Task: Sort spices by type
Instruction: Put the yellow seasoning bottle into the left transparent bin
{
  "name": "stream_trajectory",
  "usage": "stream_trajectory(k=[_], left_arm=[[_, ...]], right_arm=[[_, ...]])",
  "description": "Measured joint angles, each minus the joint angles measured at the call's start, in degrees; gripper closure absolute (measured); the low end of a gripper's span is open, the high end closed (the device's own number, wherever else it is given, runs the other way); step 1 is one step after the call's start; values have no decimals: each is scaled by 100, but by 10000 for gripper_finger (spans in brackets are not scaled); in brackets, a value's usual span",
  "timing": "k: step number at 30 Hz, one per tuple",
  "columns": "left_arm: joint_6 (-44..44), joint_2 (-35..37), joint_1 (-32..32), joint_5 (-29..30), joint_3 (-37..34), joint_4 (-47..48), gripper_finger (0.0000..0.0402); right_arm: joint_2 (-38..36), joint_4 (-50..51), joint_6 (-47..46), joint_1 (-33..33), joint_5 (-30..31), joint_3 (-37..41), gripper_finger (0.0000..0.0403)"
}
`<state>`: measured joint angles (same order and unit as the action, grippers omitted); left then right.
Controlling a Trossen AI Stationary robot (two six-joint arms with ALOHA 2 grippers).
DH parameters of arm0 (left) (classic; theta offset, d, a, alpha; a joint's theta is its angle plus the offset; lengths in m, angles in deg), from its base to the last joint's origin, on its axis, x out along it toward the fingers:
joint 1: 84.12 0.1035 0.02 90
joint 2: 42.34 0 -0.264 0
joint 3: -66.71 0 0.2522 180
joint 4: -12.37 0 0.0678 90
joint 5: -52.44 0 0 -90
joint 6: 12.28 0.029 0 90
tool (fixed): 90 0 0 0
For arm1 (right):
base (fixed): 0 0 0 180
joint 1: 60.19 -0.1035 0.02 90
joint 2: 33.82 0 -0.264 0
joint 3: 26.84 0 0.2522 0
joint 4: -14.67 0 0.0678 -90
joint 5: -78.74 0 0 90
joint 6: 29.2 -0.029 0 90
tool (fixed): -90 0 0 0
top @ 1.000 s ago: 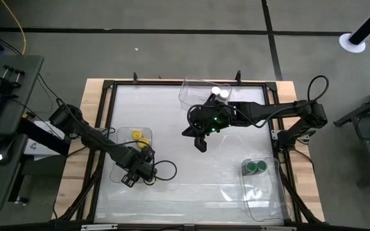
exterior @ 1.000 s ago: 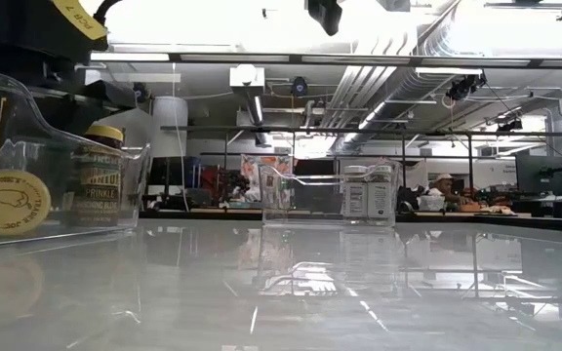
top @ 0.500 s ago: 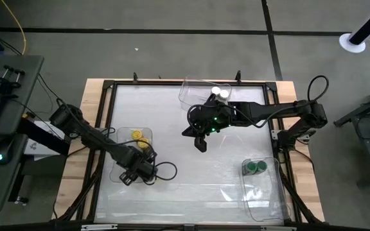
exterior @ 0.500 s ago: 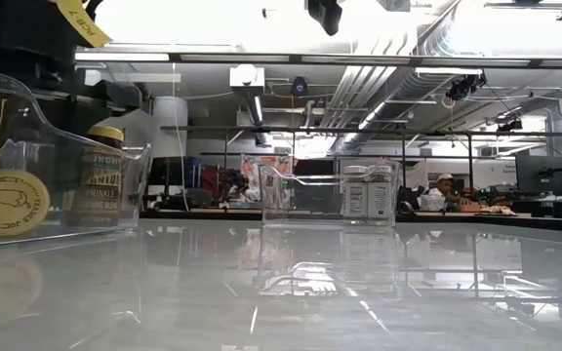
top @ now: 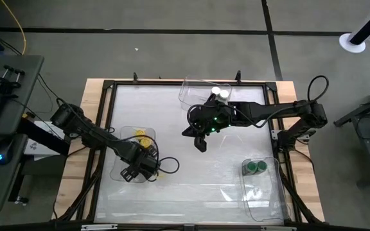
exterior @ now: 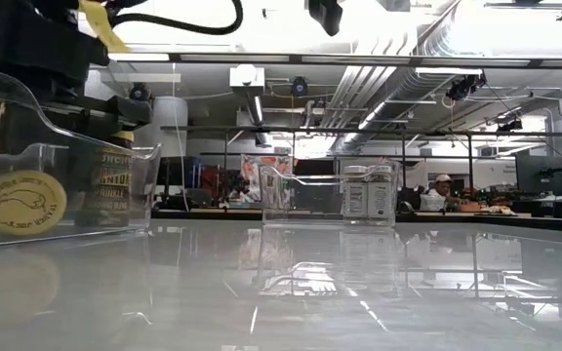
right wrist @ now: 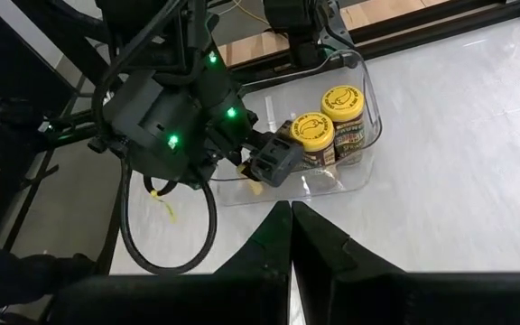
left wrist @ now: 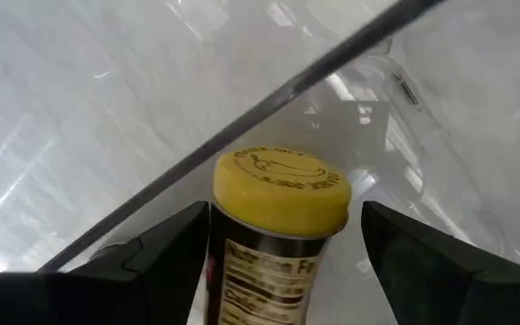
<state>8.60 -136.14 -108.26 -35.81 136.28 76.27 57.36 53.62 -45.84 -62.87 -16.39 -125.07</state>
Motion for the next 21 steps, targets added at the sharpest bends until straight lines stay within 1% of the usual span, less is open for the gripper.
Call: stream_trajectory(k=[1,2,5,8,12,17,19,21], left_arm=[[46,0,27,14,0,-1,124],[96,-10,51,217,-18,-15,124],[102,-85,191,130,-56,-79,124],[102,-145,254,-91,-201,-91,124],[-93,-216,267,69,-243,-112,124],[-191,-203,266,125,-247,-178,125],[-217,-203,265,145,-235,-160,135],[-224,-208,265,139,-166,-129,159]], right_arm=[[0,2,-5,0,-2,0,402],[0,2,-5,2,-2,0,402],[0,2,-9,2,-2,0,402],[0,3,-44,0,-2,0,402],[0,26,-46,0,-2,-2,402],[0,24,-36,2,-1,-2,402],[0,26,-33,1,-1,-1,402],[0,26,-31,2,-2,-2,402]])
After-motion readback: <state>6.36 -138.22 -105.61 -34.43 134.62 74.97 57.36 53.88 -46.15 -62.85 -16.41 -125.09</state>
